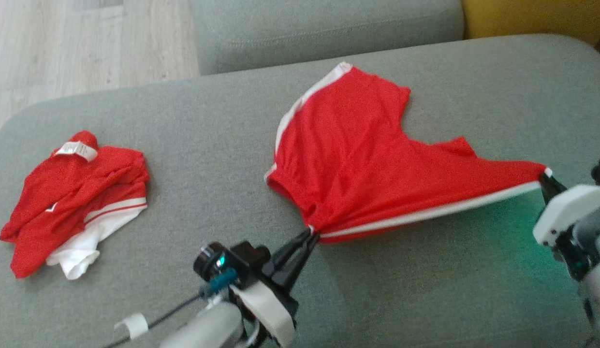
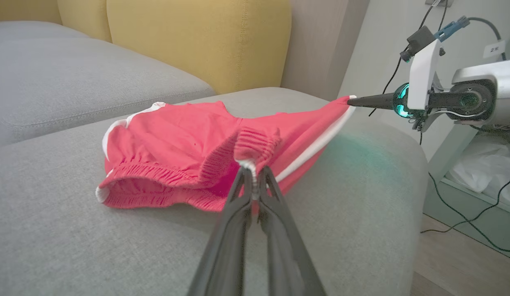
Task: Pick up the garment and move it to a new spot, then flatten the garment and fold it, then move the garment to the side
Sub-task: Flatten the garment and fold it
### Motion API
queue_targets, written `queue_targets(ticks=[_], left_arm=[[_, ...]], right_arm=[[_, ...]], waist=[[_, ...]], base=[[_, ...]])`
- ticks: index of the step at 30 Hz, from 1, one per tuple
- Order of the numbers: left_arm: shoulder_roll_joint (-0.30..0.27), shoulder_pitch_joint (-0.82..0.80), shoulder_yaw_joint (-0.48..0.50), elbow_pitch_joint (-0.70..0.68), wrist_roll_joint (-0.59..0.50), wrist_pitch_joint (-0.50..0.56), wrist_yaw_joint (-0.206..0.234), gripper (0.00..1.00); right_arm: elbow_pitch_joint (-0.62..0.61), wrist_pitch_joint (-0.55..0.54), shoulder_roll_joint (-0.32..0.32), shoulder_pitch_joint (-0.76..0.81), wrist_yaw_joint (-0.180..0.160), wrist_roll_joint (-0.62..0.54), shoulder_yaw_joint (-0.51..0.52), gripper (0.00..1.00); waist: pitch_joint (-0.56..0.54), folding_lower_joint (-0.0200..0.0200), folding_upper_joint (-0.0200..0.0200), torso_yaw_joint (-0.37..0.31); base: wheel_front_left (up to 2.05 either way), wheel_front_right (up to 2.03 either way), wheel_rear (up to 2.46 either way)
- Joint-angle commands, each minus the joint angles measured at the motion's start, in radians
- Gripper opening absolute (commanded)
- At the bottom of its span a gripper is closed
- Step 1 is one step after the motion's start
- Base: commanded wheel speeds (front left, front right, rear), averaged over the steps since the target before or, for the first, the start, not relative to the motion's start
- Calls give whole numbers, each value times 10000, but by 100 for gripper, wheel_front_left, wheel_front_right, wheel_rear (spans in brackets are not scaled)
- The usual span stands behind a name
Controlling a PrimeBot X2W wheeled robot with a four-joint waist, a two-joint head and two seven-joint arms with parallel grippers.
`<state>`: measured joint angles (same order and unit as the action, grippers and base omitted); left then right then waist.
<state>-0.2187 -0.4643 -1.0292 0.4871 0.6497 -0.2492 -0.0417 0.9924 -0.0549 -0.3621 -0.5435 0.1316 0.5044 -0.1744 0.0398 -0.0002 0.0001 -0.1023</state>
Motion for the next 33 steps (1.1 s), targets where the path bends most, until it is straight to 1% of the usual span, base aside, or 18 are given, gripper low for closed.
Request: queue_targets(ticks=[1, 2, 3, 8, 13, 17, 19, 23, 29, 33], left_arm=[[-461, 131, 320, -684, 41, -83, 306, 0], [-494, 196, 305, -843, 48, -43, 363, 0], [-494, 196, 305, -843, 48, -43, 363, 0], [-623, 49, 437, -1395, 58, 148, 646, 0], [-558, -640, 709, -1601, 124, 327, 672, 0], [-344, -1283, 920, -1466, 193, 409, 628, 0], [-254, -1624, 964, -1333, 180, 423, 523, 0], [-42, -2260, 1060, -963, 169, 419, 349, 0], [401, -3040, 1140, -244, 157, 355, 166, 0], [711, -3400, 1139, 186, 109, 208, -17, 0]], right_arm=[[-1158, -90, -694, 441, -9, 356, 64, 0], [-1469, -119, -762, 572, -9, 391, 140, 0], [-1469, -119, -762, 572, -9, 391, 140, 0], [-2966, -252, -793, 749, -9, 168, 556, 0], [-3993, -439, -523, 217, -9, -510, 1147, 0], [-4340, -706, -235, -496, -9, -1164, 1298, 0], [-4359, -786, -83, -956, -9, -1465, 1306, 0], [-4097, -889, 14, -1946, -9, -2192, 949, 0], [-3082, -899, 145, -3367, -9, -2689, 588, 0], [-2210, -725, 79, -4203, -9, -3077, 532, 0]], waist=[[-198, 2, -1, 1], [-203, 2, -1, 21], [-203, 2, -1, 21], [30, 2, -1, 244], [749, 2, -1, 651], [1396, 2, -1, 959], [1724, 2, -1, 1086], [2377, 2, -1, 1357], [3115, 2, -1, 1846], [3469, 2, -1, 2228]], base=[[0, 0, 0], [0, 0, 0], [0, 0, 0], [0, 0, 0], [0, 0, 0], [0, 0, 0], [0, 0, 0], [0, 0, 0], [0, 0, 0], [0, 0, 0]])
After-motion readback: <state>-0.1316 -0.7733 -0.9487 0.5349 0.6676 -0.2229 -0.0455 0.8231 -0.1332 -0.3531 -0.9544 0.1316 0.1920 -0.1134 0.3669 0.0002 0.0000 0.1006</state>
